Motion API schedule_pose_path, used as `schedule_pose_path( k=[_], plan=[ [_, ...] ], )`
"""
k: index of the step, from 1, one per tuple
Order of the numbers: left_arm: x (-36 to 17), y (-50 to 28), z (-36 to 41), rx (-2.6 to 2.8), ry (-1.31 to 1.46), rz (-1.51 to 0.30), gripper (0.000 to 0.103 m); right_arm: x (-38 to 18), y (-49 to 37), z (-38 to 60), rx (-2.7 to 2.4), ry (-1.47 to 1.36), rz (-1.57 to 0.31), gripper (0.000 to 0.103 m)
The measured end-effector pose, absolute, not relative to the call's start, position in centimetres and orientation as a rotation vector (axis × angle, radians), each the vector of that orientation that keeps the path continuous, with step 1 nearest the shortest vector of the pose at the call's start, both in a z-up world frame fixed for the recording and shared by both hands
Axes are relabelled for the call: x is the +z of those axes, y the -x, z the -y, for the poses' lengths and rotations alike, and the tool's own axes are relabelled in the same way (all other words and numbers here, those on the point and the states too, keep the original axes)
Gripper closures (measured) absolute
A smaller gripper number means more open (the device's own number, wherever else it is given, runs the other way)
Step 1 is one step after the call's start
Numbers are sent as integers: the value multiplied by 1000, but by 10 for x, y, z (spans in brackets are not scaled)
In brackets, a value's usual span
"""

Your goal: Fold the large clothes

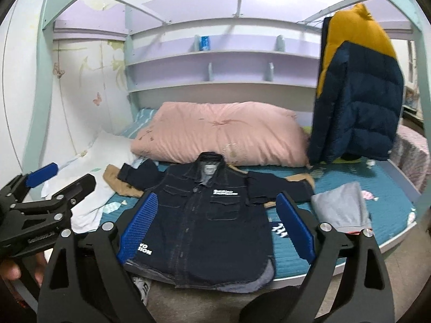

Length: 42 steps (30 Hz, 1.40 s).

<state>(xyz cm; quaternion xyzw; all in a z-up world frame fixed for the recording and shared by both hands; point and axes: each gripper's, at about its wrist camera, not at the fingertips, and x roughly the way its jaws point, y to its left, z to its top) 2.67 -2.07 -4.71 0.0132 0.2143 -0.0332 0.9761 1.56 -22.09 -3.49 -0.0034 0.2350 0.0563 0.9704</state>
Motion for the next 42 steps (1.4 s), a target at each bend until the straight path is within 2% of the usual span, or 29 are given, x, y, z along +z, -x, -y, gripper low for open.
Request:
schedule_pose_path(
  k=[6, 8, 42],
  plan=[
    [-30, 2, 39, -94, -42, -375, 5, -23, 15, 233, 42, 29, -421, 15],
    [-25, 10, 44, -99, -46, -358, 5, -19, 25, 236, 11, 42, -401, 8],
    [-15, 35, 68, -149, -64, -285, 5, -11, 61, 251, -80, 35, -339, 8]
  ],
)
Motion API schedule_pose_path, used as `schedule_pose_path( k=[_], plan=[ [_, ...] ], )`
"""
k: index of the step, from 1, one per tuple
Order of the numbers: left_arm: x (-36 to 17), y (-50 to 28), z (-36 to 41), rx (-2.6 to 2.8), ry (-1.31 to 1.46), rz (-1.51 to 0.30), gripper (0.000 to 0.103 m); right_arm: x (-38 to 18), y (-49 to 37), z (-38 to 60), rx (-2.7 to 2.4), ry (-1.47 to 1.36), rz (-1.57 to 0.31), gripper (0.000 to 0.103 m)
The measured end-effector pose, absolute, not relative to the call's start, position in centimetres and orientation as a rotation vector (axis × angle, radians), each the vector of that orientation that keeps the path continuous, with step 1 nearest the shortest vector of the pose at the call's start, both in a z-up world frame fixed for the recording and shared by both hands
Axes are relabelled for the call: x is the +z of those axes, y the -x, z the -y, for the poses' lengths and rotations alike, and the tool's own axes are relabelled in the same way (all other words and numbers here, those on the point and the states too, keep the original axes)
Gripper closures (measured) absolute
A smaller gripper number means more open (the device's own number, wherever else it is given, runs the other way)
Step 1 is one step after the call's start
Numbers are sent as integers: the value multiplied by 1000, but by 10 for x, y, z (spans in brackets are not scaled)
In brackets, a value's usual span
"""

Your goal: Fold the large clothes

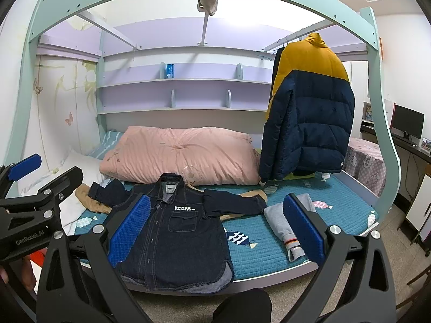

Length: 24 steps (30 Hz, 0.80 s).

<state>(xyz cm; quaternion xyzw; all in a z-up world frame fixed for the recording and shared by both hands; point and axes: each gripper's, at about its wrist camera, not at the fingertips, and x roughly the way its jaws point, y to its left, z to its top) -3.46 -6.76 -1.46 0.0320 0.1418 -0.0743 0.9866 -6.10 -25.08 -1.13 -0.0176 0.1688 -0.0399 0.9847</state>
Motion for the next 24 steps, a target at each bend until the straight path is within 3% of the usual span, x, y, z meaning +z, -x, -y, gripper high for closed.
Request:
schedule_pose_path(
  k=[24],
  plan=[
    [-14, 34, 68, -162, -62, -283, 5, -11, 61, 250, -79, 34, -341, 8]
  ],
)
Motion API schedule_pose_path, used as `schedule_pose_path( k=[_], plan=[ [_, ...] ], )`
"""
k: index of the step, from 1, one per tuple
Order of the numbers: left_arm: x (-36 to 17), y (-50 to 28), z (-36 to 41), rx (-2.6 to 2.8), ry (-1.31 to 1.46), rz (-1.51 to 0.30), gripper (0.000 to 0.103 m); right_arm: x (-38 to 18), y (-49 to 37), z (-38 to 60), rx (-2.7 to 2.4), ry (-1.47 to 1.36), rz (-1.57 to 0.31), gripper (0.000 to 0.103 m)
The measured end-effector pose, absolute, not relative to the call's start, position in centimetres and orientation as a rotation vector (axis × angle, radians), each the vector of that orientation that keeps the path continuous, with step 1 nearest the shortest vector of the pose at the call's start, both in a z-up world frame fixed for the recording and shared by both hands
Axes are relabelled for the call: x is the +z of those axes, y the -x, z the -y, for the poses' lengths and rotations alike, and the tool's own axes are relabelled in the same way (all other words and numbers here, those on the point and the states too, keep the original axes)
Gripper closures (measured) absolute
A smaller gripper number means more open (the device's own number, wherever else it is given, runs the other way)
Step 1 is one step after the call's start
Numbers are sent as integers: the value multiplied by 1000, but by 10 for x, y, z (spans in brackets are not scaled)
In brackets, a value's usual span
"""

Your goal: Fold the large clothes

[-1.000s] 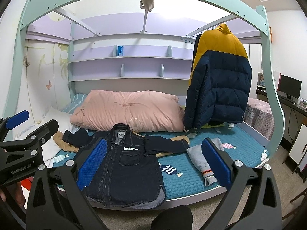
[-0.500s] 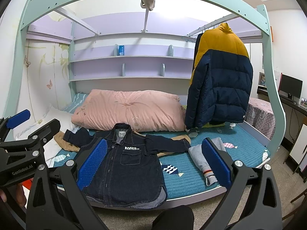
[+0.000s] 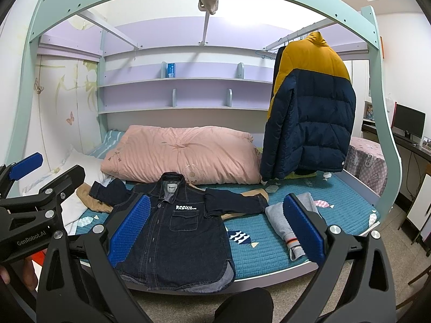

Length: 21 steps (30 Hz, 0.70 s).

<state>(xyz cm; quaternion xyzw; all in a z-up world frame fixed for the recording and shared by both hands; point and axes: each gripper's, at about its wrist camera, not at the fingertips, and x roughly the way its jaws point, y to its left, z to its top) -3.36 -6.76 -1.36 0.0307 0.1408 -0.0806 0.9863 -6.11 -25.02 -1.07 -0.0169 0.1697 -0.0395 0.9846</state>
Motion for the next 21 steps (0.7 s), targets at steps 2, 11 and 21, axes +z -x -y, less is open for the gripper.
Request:
schedule_pose_path(
  k=[2, 11, 21],
  plan=[
    [-13, 33, 68, -160, -63, -282, 5, -11, 60, 251, -76, 34, -342, 8],
    [-12, 34, 68, -159, -63, -280, 5, -11, 60, 251, -75, 34, -342, 8],
    [-13, 34, 69, -158, -63, -281, 5, -11, 60, 251, -75, 32, -342, 8]
  ],
)
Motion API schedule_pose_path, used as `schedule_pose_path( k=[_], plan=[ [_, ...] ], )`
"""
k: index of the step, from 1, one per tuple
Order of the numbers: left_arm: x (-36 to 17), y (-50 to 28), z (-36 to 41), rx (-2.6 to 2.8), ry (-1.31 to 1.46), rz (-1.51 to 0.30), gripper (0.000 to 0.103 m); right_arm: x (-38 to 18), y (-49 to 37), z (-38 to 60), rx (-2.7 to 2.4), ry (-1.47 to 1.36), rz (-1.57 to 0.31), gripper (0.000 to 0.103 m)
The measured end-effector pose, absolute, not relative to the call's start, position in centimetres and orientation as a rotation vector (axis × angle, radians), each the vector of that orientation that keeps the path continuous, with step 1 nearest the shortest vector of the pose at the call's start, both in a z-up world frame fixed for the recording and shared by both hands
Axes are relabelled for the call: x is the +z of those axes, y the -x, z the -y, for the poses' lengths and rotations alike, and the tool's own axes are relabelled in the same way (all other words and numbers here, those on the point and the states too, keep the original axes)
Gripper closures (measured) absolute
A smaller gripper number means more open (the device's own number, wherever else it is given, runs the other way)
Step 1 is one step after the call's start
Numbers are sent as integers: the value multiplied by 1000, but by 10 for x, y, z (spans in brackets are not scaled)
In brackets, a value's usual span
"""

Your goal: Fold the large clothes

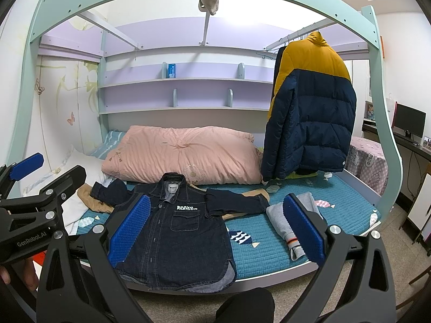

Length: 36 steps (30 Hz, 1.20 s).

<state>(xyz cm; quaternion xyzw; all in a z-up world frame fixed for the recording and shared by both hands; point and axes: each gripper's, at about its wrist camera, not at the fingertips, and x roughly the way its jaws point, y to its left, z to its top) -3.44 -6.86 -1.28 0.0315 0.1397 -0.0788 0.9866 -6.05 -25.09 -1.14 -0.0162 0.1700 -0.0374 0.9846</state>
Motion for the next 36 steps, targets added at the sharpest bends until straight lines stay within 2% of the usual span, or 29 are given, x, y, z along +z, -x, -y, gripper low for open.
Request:
schedule_pose_path(
  k=[36],
  plan=[
    [-13, 36, 68, -158, -64, -283, 5, -12, 61, 247, -76, 29, -344, 8]
  ],
)
